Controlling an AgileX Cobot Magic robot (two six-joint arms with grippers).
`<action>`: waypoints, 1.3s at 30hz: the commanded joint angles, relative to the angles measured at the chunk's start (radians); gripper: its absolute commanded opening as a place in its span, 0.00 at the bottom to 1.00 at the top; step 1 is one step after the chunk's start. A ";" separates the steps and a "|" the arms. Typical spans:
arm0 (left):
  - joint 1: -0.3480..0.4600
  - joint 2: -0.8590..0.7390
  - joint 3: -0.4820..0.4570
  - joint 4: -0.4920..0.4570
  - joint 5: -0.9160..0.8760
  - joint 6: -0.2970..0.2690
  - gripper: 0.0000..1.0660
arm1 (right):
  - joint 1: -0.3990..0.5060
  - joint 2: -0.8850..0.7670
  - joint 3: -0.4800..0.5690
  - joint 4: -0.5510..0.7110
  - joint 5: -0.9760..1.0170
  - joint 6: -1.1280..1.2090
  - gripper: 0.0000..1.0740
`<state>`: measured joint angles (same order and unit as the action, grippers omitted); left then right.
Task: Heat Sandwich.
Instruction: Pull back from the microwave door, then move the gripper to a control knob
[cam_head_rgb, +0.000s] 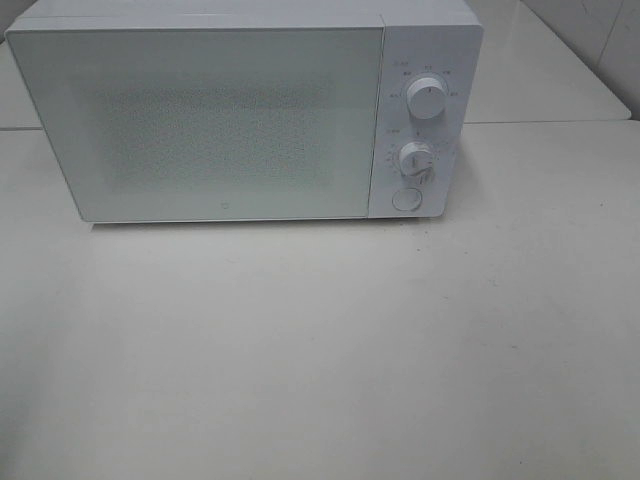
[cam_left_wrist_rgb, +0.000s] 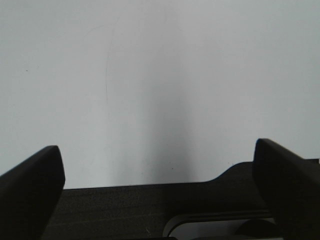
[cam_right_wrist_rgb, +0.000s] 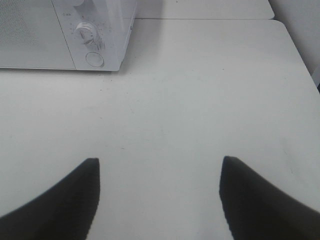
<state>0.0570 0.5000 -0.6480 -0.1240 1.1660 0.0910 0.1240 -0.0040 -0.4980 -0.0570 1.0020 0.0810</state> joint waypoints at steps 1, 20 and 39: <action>-0.006 -0.117 0.056 -0.004 -0.014 0.002 0.92 | -0.006 -0.028 0.000 -0.004 -0.006 -0.011 0.62; -0.006 -0.523 0.130 0.015 -0.094 -0.002 0.92 | -0.006 -0.028 0.000 -0.003 -0.006 -0.012 0.62; -0.006 -0.528 0.130 0.015 -0.094 -0.003 0.92 | -0.006 -0.028 0.000 -0.003 -0.006 -0.012 0.62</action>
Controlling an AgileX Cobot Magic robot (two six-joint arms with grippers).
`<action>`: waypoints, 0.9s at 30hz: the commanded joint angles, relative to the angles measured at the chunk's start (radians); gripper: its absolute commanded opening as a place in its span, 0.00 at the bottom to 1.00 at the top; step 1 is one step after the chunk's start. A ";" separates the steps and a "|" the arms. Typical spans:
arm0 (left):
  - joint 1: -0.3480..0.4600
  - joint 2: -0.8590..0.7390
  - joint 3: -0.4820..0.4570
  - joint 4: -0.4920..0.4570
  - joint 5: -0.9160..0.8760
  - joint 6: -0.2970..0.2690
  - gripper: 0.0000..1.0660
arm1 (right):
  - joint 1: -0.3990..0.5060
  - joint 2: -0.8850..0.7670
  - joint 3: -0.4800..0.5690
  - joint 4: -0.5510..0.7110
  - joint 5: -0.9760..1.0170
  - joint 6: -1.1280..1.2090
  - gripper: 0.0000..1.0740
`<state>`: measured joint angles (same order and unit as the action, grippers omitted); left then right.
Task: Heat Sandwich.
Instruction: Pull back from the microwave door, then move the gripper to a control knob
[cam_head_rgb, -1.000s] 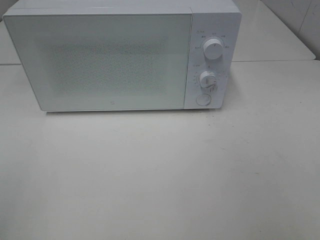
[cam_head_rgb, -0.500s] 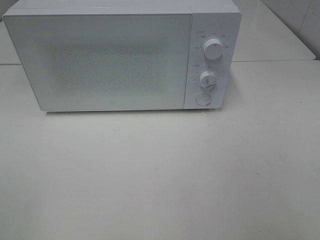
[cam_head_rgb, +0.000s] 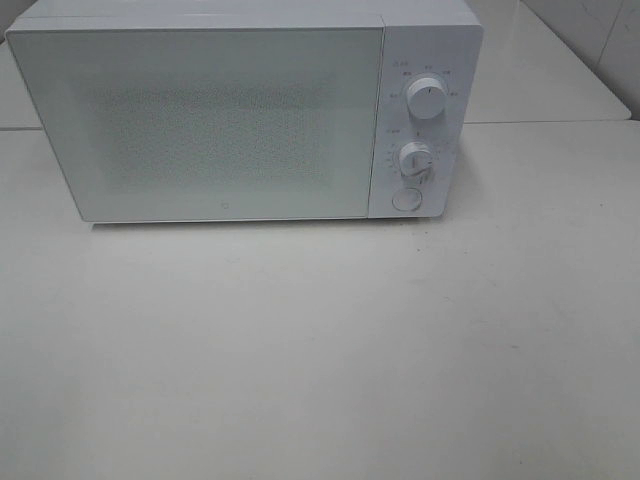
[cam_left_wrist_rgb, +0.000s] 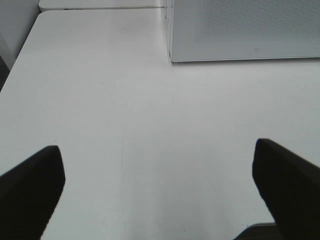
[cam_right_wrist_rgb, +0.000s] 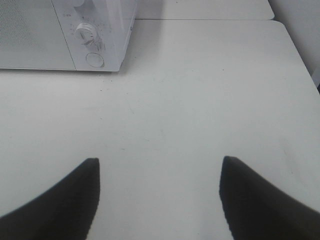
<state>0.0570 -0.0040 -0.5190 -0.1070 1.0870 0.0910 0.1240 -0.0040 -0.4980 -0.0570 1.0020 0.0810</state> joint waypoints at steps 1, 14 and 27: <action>-0.006 -0.024 0.001 -0.002 -0.015 -0.003 0.92 | -0.006 -0.028 0.000 -0.003 -0.006 -0.012 0.62; -0.006 -0.024 0.001 -0.002 -0.015 -0.003 0.92 | -0.006 -0.028 0.000 -0.003 -0.006 -0.014 0.59; -0.006 -0.024 0.001 -0.002 -0.015 -0.003 0.92 | -0.006 -0.028 0.000 -0.003 -0.006 -0.013 0.59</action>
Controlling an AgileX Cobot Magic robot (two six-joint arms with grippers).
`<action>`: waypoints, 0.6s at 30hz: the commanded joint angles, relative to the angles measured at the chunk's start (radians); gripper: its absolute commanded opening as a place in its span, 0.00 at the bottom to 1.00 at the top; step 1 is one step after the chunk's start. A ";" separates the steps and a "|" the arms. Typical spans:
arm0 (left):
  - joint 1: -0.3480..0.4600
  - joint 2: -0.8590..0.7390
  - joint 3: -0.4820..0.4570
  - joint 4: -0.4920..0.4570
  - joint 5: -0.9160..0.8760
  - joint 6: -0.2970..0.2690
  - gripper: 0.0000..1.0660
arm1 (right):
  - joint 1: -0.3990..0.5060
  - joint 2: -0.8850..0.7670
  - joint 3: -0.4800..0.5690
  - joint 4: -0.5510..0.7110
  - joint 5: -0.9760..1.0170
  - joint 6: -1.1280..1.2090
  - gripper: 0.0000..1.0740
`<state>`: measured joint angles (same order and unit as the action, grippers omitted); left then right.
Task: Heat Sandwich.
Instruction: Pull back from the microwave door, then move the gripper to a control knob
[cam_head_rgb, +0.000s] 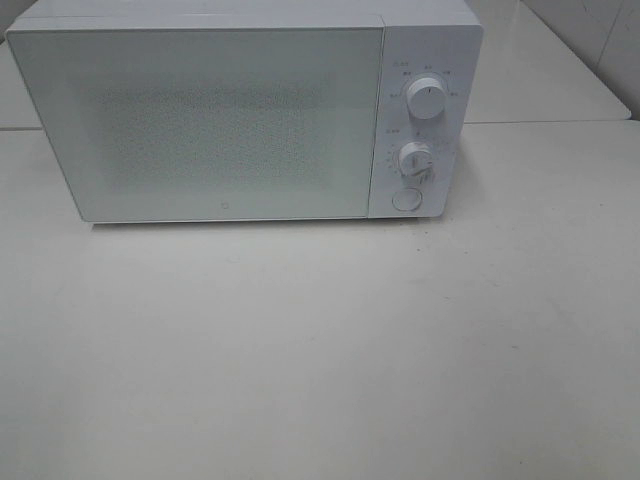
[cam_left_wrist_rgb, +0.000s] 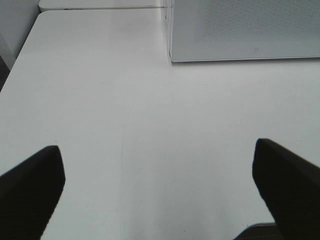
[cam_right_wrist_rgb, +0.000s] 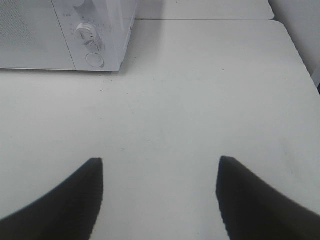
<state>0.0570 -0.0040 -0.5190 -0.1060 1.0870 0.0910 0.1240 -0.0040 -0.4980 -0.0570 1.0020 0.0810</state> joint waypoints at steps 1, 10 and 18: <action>-0.006 -0.024 0.001 -0.003 -0.015 -0.003 0.92 | -0.006 -0.028 0.000 -0.003 -0.006 -0.013 0.59; -0.006 -0.024 0.001 -0.003 -0.015 -0.003 0.92 | -0.006 -0.028 0.000 -0.003 -0.006 -0.012 0.61; -0.006 -0.024 0.001 -0.003 -0.015 -0.003 0.92 | -0.006 0.001 -0.009 -0.005 -0.016 -0.013 0.82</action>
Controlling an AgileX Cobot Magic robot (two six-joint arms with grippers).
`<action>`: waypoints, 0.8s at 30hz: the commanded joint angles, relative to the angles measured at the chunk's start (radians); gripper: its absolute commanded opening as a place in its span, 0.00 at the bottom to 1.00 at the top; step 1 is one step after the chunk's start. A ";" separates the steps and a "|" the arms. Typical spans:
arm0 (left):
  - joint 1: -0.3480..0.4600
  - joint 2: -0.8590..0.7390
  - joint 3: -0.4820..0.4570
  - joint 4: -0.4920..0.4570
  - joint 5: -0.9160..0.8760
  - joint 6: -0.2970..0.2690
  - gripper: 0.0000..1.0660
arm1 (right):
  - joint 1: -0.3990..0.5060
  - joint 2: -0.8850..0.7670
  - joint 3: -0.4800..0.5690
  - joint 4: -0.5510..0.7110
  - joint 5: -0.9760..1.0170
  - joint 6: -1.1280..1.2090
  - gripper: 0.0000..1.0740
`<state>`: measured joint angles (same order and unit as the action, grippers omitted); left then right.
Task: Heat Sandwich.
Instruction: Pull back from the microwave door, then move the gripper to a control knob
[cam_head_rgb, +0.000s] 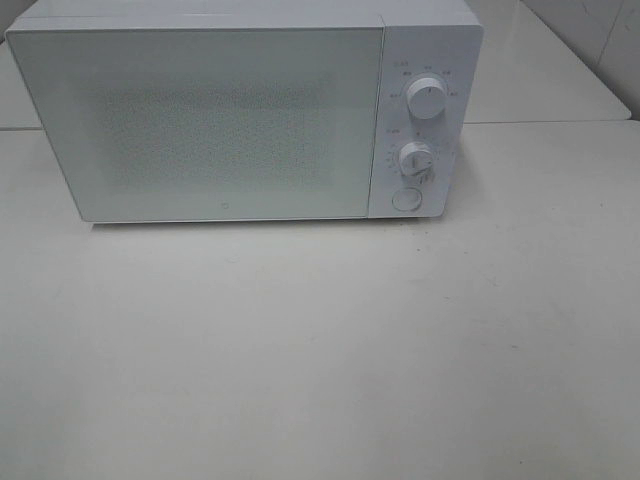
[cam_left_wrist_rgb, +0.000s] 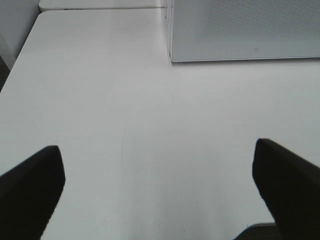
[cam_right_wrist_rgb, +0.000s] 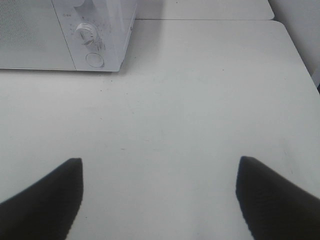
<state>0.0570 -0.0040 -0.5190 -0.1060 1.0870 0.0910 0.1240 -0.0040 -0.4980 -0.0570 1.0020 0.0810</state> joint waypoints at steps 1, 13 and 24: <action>-0.006 -0.024 0.001 -0.003 -0.015 -0.003 0.92 | -0.006 0.012 -0.015 -0.005 -0.025 -0.013 0.82; -0.006 -0.024 0.001 -0.003 -0.015 -0.003 0.92 | -0.006 0.222 -0.030 -0.004 -0.198 -0.013 0.78; -0.006 -0.024 0.001 -0.003 -0.015 -0.003 0.92 | -0.006 0.460 -0.029 -0.003 -0.385 -0.006 0.74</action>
<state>0.0570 -0.0040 -0.5190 -0.1060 1.0870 0.0910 0.1240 0.4340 -0.5200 -0.0580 0.6580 0.0820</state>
